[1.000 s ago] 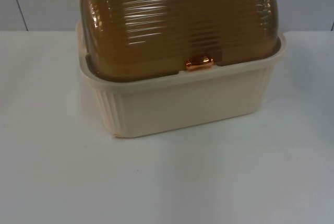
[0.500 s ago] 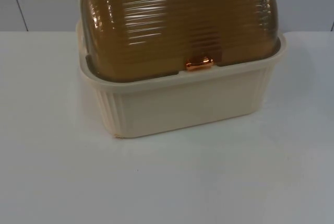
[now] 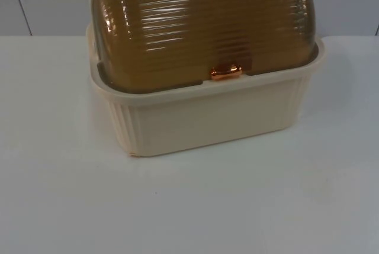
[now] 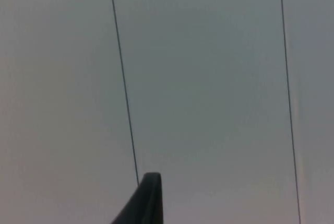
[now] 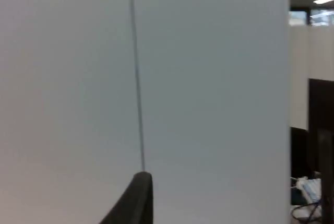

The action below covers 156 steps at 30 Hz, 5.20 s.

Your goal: Open the box lid with the left hand, place the block into the box with the right hand, then close the box lid with the left hand.

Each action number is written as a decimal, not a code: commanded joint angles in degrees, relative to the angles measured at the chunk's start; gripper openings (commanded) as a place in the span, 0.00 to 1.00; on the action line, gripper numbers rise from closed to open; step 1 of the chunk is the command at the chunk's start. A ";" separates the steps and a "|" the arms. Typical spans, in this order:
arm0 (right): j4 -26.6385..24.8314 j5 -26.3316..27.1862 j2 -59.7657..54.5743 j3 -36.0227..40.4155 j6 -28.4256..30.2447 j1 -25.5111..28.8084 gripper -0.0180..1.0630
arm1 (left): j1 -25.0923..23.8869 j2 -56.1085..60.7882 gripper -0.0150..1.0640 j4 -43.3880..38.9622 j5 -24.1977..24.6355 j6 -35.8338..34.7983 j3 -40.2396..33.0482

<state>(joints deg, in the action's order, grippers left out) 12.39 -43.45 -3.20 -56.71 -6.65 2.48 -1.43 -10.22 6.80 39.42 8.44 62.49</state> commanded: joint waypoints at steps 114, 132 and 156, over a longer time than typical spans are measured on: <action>-12.91 -18.36 3.20 27.17 7.12 -7.08 0.99 | -0.21 10.22 0.97 -8.56 22.18 -8.76 -34.20; -12.91 -18.36 3.20 27.17 7.12 -7.08 0.99 | 0.19 10.22 0.97 -10.29 22.18 -11.22 -34.20; -12.79 -18.36 3.20 27.17 7.12 -7.08 0.99 | 0.19 10.22 0.97 -10.29 22.18 -11.22 -34.20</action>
<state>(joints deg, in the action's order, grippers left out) -0.47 -62.46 -0.10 -29.93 0.00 -4.78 -1.54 -0.16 -3.19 62.27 -2.40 28.67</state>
